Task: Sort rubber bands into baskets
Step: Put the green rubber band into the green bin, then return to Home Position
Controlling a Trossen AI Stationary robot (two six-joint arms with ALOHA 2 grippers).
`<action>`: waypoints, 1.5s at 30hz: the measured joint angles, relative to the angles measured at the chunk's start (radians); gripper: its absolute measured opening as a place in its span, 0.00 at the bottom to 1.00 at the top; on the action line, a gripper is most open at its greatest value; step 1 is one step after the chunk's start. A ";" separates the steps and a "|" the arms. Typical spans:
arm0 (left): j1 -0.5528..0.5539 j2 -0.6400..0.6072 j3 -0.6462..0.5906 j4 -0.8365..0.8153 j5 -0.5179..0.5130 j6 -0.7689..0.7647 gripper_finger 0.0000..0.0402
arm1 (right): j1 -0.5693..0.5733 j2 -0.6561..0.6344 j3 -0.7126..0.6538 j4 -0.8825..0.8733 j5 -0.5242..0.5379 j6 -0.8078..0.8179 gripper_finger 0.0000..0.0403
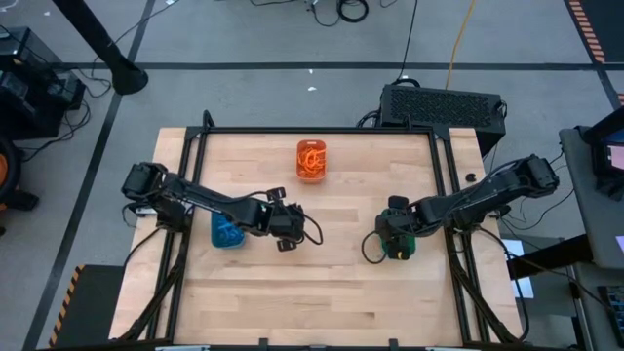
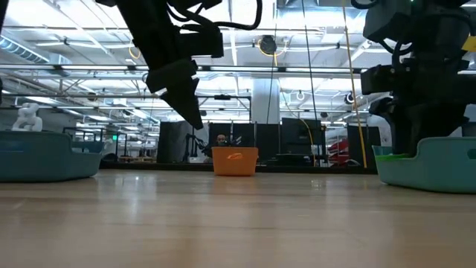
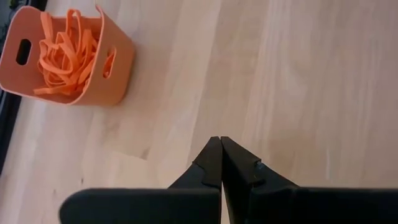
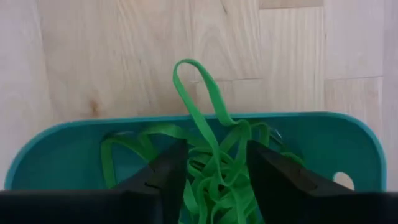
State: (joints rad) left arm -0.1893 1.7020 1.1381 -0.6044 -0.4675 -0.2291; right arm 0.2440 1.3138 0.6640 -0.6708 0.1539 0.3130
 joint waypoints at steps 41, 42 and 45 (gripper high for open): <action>-0.004 0.000 0.001 0.058 0.046 0.000 0.00 | -0.001 -0.078 0.104 -0.387 0.080 0.147 0.16; -0.006 0.000 0.001 0.059 0.046 0.001 0.00 | -0.001 -0.078 0.118 -0.401 0.080 0.147 0.18; -0.018 -0.004 0.001 0.064 0.031 0.023 0.00 | -0.001 -0.078 0.168 -0.427 0.080 0.147 0.21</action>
State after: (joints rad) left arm -0.2068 1.6981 1.1389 -0.5406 -0.4367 -0.2065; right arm 0.2428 1.2362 0.8324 -1.0981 0.2337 0.4603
